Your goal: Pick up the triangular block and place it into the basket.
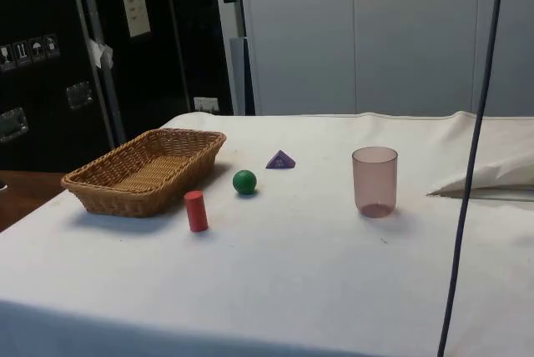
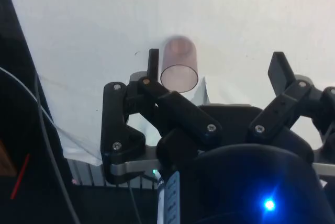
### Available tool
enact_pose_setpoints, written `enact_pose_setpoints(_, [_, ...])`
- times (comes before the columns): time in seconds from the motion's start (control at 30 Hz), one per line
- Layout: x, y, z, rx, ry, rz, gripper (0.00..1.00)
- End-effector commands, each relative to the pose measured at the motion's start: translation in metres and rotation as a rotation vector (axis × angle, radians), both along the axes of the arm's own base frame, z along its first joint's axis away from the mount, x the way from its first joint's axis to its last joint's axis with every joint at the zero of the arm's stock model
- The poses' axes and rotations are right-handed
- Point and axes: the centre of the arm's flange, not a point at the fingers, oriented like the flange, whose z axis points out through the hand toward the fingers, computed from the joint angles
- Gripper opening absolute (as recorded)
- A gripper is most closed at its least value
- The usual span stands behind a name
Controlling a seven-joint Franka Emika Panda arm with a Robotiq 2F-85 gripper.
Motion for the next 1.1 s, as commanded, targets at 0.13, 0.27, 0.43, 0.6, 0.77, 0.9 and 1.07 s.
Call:
enact_pose_setpoints(0.13, [0.004,-0.003,-0.013,-0.008,-0.009,-0.021,1.0])
enact_pose_setpoints(0.27, [0.004,-0.003,-0.021,-0.01,-0.005,-0.026,1.0])
enact_pose_setpoints(0.43, [-0.003,-0.005,-0.029,-0.03,-0.035,-0.038,1.0])
enact_pose_setpoints(0.6, [-0.011,-0.01,-0.041,-0.043,-0.044,-0.044,1.0])
enact_pose_setpoints(0.77, [-0.022,-0.015,-0.057,-0.053,-0.045,-0.05,1.0])
enact_pose_setpoints(0.9, [-0.027,-0.019,-0.066,-0.057,-0.043,-0.053,1.0])
enact_pose_setpoints(1.07, [-0.033,-0.03,-0.088,-0.055,-0.045,-0.057,1.0])
